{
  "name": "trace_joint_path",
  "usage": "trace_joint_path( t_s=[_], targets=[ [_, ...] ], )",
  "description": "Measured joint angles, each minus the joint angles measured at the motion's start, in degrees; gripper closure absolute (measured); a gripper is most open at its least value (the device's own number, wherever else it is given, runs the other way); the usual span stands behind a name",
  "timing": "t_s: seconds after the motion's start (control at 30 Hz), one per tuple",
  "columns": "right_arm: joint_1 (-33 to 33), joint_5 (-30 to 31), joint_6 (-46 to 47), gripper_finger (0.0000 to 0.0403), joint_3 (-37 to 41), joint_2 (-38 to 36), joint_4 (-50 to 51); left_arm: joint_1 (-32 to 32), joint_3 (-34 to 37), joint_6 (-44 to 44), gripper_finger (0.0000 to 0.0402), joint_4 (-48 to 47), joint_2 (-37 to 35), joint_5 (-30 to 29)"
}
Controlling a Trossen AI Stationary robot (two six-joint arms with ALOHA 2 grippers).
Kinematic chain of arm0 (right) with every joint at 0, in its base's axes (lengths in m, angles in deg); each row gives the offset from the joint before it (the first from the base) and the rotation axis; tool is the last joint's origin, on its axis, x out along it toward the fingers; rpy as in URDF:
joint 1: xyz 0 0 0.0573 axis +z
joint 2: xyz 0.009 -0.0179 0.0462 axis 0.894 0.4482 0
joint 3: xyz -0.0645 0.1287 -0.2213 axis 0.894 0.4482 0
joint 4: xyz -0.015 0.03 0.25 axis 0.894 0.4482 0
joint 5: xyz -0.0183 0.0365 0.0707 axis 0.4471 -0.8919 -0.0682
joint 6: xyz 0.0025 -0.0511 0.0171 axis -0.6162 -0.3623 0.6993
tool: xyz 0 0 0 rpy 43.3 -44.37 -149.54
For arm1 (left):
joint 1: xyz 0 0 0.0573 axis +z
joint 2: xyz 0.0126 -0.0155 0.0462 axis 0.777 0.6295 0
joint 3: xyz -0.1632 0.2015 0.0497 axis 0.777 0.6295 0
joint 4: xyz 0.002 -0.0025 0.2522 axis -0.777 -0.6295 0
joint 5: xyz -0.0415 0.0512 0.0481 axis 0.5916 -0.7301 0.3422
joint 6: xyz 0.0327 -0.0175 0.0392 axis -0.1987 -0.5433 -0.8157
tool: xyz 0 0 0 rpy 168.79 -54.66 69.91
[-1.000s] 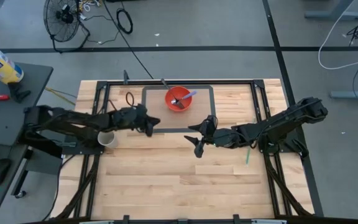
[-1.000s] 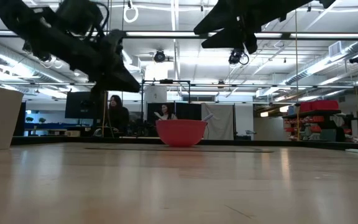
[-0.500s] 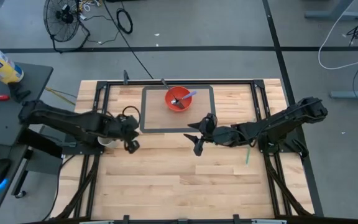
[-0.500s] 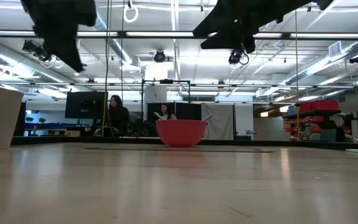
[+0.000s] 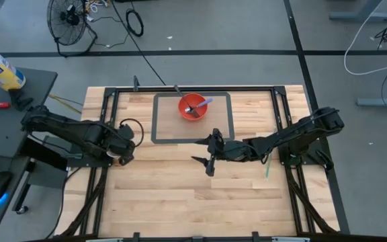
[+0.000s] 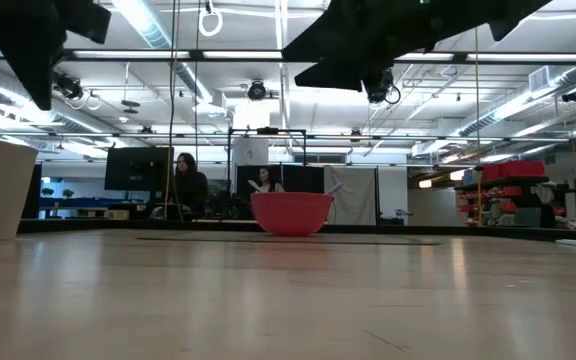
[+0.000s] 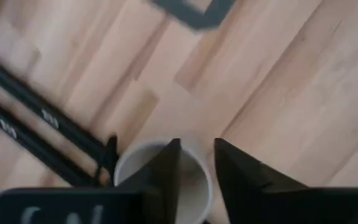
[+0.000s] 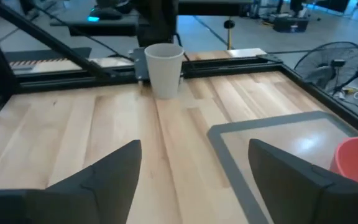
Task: Pick & Place Utensil
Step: Put the gray cup on the transparent mat to the top right of the orange bowl
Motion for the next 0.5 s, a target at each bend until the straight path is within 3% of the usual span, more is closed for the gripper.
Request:
trace_joint_path(
  t_s=[0.27,0.5],
  targets=[
    [-0.55,0.8,-0.02,0.0101,0.0,0.21,-2.01,0.41,3.37,3.71,0.019,1.13,0.07,4.91],
    [-0.51,0.69,0.25,0.0101,0.0,0.21,-1.87,0.93,7.91,7.23,0.0178,1.41,0.09,6.74]
  ],
)
